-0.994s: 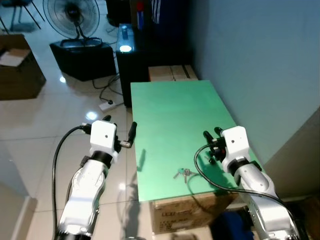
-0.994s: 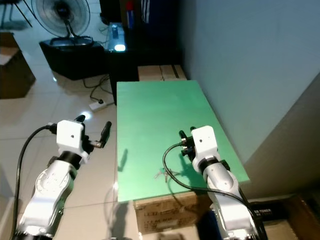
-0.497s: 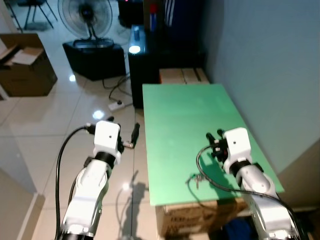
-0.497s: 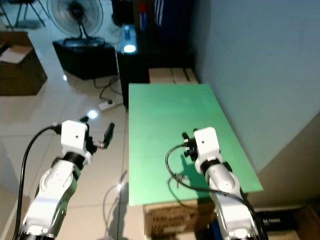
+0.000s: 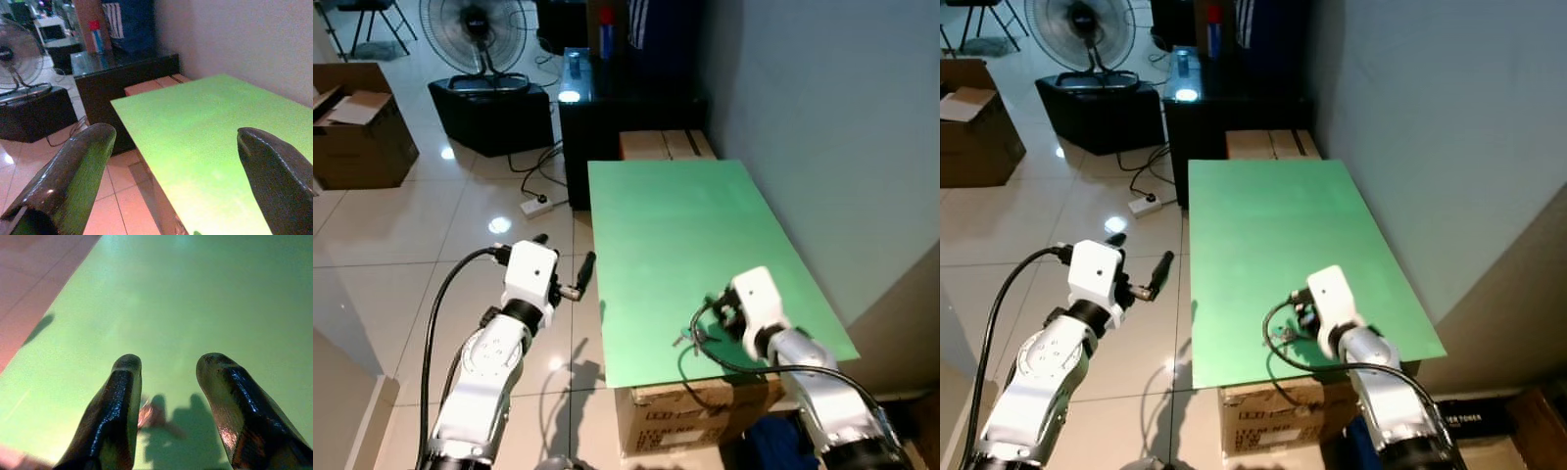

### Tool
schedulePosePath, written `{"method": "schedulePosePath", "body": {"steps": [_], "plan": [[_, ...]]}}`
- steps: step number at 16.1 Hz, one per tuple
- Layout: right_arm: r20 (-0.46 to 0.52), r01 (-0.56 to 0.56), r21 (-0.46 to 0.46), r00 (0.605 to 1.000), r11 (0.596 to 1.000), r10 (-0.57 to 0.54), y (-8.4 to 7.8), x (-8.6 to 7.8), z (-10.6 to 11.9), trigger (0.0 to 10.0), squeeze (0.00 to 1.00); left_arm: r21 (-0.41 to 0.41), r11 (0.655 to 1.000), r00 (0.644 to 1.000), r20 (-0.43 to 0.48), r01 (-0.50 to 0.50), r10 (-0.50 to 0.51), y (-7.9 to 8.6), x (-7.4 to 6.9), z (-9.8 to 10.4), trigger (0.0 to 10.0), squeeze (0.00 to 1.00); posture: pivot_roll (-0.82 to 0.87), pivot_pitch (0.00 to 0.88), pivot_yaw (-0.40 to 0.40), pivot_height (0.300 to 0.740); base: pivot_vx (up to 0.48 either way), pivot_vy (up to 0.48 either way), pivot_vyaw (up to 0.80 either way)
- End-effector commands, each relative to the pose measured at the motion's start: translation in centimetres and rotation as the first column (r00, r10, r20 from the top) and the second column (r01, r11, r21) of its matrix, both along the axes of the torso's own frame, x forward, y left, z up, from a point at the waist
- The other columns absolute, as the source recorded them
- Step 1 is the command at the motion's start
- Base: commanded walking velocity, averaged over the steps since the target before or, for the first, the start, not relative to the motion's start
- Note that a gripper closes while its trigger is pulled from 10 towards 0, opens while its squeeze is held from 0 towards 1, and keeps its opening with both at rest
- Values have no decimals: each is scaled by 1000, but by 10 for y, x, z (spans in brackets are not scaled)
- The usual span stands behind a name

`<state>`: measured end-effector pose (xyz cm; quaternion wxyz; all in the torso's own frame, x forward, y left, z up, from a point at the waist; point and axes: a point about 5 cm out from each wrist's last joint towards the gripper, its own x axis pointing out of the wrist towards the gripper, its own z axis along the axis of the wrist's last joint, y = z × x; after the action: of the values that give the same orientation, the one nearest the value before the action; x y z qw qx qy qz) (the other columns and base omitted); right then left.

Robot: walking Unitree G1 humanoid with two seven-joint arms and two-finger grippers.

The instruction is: Hang keys on a hook

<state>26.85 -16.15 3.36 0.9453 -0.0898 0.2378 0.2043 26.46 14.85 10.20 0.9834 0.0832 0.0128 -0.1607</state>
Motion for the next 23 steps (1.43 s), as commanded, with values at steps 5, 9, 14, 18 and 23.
{"method": "schedulePosePath", "body": {"steps": [5,9,14,18,23], "plan": [[-72,-55,4,996,998,55,4,18,-16,10000,1000,32,975,974,-63,218,-216,-10,-10,0,10000,0,3,113,10,740,0,0,0],[-130,-135,-10,983,991,132,4,33,-17,10000,1000,0,900,878,-219,436,-426,-7,-36,0,10000,0,49,154,-4,740,0,0,0],[-150,-192,-38,971,981,184,4,44,-11,10000,1000,-17,877,842,-270,480,-466,-2,-41,7,10000,0,51,181,9,740,0,0,0],[-215,-235,-75,953,969,215,2,49,-9,10000,0,-16,875,837,-281,485,-469,-2,-40,14,10000,0,57,225,6,740,0,0,0],[-187,-278,-106,949,955,256,7,59,2,10000,0,-21,873,832,-290,488,-472,-8,-44,14,10000,0,67,260,-5,740,0,0,0]]}}
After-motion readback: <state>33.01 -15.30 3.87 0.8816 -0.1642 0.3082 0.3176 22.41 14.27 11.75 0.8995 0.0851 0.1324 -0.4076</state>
